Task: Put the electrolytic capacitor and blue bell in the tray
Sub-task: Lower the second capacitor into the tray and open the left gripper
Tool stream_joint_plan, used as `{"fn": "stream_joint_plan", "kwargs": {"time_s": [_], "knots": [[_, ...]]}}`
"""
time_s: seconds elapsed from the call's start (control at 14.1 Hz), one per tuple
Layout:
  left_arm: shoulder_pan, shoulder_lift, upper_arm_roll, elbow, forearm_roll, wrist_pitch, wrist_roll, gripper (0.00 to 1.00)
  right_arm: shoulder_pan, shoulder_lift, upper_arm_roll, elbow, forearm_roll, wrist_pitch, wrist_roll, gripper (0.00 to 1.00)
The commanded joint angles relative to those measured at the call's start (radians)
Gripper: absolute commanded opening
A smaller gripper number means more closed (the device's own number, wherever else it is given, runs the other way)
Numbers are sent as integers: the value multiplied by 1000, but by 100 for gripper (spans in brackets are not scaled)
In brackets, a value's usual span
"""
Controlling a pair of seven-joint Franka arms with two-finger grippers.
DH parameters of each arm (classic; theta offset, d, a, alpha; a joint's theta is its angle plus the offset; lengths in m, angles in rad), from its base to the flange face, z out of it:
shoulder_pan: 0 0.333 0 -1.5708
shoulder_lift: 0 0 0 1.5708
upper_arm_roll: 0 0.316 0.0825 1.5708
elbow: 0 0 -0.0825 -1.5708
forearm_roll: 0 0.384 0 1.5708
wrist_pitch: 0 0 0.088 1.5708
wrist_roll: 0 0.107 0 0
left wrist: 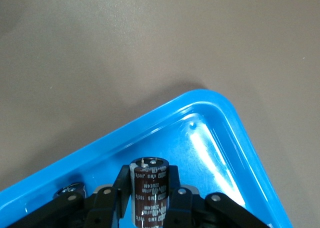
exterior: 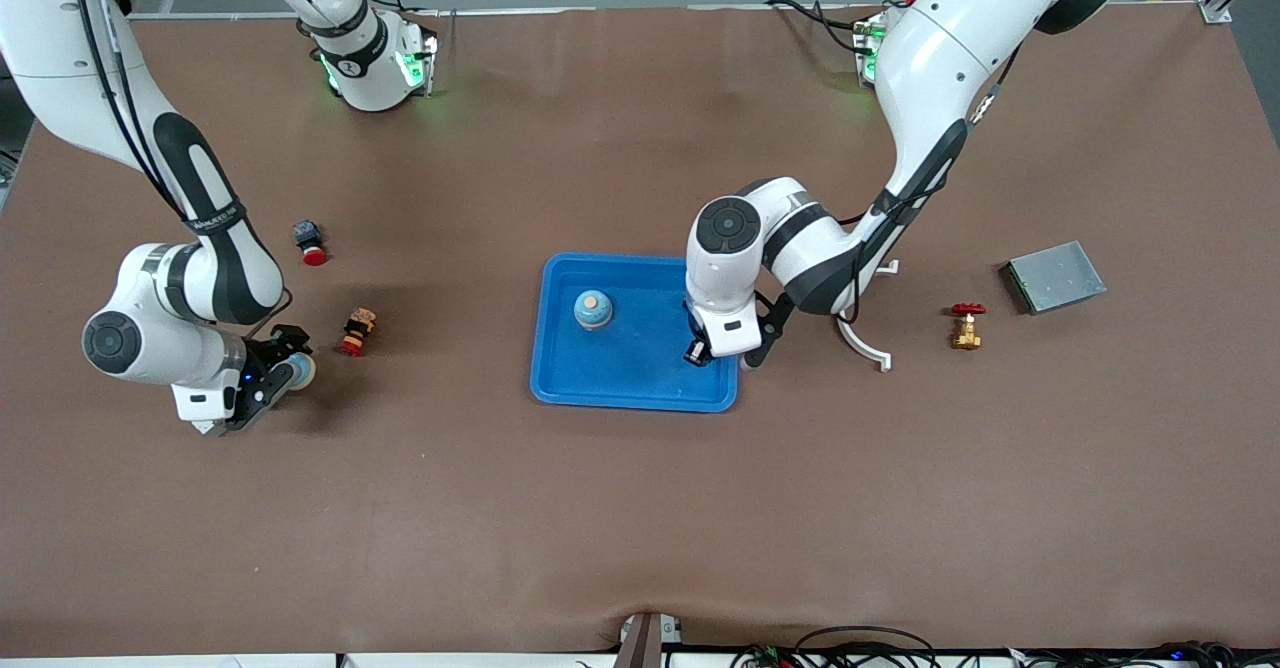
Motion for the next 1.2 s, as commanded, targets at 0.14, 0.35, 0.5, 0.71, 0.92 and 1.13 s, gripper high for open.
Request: {"fn": "stream_joint_plan", "kwargs": {"time_s": [0.14,0.35,0.5,0.71,0.92,1.13], "knots": [[-30,7,12,38,1,-22,-1,100,-18,-15,18,-21,23,4,5,43],[-20,-16,12,40,3,-23,3,100,-16,-14,18,-21,49,1,5,8],[-1,-48,12,41,4,-46,9,100,-13,-15,18,-20,49,-6,7,8],[46,-108,6,67,-8,-124,64,100,-8,-35,21,27,83,-125,51,7],[88,-171,-1,69,-28,-134,152,100,39,-78,23,138,86,-328,186,7],[184,-256,-21,66,-181,-195,374,100,134,-150,23,193,86,-445,448,7]]}}
